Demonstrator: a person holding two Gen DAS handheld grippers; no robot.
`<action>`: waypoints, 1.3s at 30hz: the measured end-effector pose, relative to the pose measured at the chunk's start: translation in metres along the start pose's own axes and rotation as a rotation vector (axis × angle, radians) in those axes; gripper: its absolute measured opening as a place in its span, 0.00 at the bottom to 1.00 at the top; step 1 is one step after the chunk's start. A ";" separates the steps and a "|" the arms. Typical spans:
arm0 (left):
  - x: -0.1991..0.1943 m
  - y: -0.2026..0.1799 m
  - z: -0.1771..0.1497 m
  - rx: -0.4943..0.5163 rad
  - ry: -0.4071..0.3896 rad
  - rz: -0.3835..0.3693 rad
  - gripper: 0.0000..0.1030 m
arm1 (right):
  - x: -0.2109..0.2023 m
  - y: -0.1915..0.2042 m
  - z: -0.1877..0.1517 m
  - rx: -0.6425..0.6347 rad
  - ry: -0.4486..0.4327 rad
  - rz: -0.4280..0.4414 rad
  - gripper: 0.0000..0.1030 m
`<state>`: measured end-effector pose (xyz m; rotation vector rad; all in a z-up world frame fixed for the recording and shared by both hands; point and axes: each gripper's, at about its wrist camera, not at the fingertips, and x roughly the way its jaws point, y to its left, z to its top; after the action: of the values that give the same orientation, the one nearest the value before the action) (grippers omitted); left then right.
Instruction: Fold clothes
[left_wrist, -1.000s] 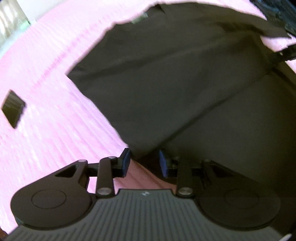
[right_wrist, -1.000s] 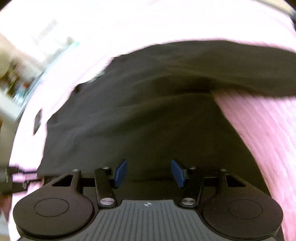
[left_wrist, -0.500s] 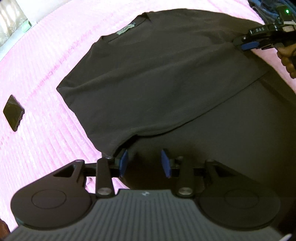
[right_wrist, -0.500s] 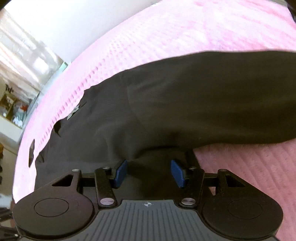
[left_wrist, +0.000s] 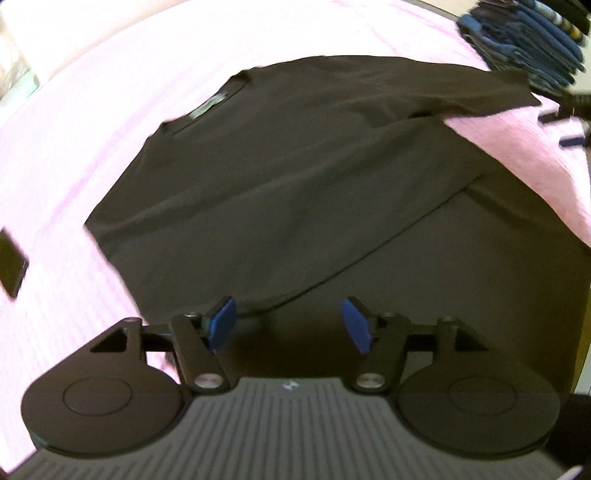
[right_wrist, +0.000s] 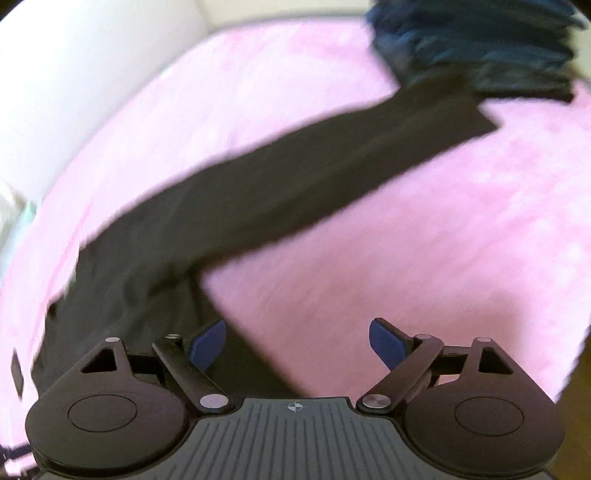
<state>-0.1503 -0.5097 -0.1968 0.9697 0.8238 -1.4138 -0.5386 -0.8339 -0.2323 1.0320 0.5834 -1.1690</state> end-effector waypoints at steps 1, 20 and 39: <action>0.001 -0.005 0.006 0.009 -0.005 0.001 0.60 | -0.004 -0.011 0.011 0.020 -0.034 -0.013 0.85; 0.074 -0.160 0.134 0.051 0.055 -0.019 0.68 | 0.118 -0.216 0.152 0.437 -0.183 0.102 0.58; 0.001 -0.048 0.050 -0.118 -0.086 0.042 0.68 | -0.016 0.204 0.093 -0.491 -0.365 0.455 0.02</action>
<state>-0.2028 -0.5519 -0.1801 0.8259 0.8091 -1.3458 -0.3650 -0.9010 -0.1064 0.4754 0.2974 -0.7300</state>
